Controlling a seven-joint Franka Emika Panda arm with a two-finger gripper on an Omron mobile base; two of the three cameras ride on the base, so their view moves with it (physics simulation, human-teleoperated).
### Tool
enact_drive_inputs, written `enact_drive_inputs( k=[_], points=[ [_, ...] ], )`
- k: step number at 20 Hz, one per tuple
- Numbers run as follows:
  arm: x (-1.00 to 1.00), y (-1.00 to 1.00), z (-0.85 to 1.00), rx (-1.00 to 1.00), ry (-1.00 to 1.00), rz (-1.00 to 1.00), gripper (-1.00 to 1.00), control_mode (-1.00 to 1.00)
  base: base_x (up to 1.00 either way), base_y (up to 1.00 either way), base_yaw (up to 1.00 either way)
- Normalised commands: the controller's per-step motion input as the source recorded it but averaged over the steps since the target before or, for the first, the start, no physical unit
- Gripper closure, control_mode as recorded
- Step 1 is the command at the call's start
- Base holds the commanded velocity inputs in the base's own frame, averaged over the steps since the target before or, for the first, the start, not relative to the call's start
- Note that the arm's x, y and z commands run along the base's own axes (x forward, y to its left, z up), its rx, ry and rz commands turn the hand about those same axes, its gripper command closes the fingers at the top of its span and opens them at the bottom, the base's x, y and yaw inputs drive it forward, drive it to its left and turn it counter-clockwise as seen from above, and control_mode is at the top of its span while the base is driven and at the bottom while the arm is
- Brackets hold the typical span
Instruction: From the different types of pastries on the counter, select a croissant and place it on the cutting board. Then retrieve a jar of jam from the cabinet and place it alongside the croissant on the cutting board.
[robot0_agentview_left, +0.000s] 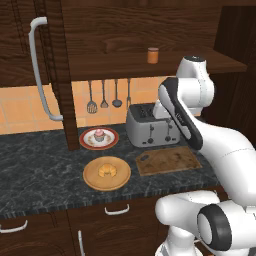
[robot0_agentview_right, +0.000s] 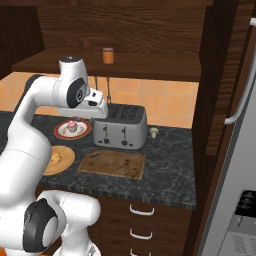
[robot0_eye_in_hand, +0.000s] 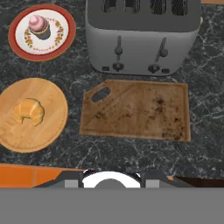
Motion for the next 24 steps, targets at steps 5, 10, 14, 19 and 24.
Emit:
enact_drive_inputs(
  k=[5, 10, 14, 19, 24],
  points=[
    [0.00, 0.00, -0.20, 0.01, 0.11, 0.00, -1.00, -1.00, 0.00, 0.00, 0.00],
    [-0.07, 0.02, -0.40, 0.05, 0.18, 0.00, -1.00, -1.00, 0.00, 0.00, 0.00],
    [-0.24, 0.30, -0.33, 0.03, 0.18, 0.00, -1.00, -1.00, 0.00, 0.00, 0.00],
    [-0.16, 0.74, -0.23, 0.00, 0.06, 0.00, -1.00, -1.00, 0.00, 0.00, 0.00],
    [-0.11, 0.95, -0.15, -0.01, 0.00, 0.00, -1.00, -1.00, 0.00, 0.00, 0.00]
  ],
)
